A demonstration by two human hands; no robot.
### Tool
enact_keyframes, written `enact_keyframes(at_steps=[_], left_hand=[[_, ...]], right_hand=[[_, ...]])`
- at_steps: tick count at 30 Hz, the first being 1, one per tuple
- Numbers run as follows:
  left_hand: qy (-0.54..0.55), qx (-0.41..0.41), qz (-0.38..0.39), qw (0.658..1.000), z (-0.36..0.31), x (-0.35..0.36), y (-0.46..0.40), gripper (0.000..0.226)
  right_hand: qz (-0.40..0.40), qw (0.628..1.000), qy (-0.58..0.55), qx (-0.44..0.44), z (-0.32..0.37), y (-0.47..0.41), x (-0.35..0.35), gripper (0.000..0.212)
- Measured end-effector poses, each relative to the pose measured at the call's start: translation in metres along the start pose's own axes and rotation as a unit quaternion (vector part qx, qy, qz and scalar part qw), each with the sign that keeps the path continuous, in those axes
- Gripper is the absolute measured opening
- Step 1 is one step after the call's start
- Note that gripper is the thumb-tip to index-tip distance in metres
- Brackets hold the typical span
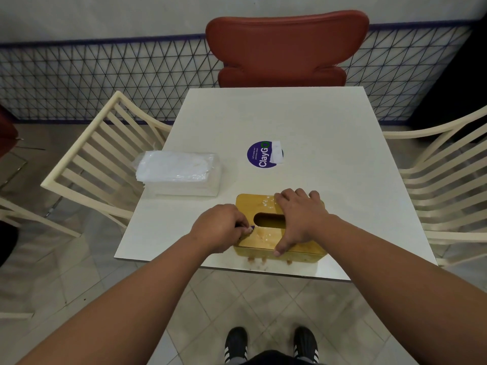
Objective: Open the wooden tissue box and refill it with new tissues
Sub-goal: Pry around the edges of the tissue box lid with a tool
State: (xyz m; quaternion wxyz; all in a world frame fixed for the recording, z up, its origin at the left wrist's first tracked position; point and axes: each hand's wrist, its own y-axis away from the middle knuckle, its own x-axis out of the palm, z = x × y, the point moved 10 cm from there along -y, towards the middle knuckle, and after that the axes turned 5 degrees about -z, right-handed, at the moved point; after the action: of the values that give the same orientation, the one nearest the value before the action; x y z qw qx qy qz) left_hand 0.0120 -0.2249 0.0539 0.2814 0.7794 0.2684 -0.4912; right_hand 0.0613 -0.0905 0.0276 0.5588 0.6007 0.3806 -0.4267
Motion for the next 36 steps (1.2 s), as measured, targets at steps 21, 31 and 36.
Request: enact_keyframes(at_steps=[21,31,36], left_hand=[[-0.083,0.037,-0.007,0.996,-0.019,0.000,-0.014,0.025],[-0.107,0.061,0.018,0.992,-0.019,0.001,-0.018,0.026],[-0.093,0.111,0.014,0.989,-0.059,0.015,-0.023,0.026]], right_hand=[[-0.006,1.000,0.005,-0.003,0.001,-0.001,0.000,0.134],[-0.008,1.000,0.002,-0.003,0.000,0.000,-0.001,0.134],[-0.013,1.000,0.009,-0.002,0.001,0.001,-0.001,0.135]])
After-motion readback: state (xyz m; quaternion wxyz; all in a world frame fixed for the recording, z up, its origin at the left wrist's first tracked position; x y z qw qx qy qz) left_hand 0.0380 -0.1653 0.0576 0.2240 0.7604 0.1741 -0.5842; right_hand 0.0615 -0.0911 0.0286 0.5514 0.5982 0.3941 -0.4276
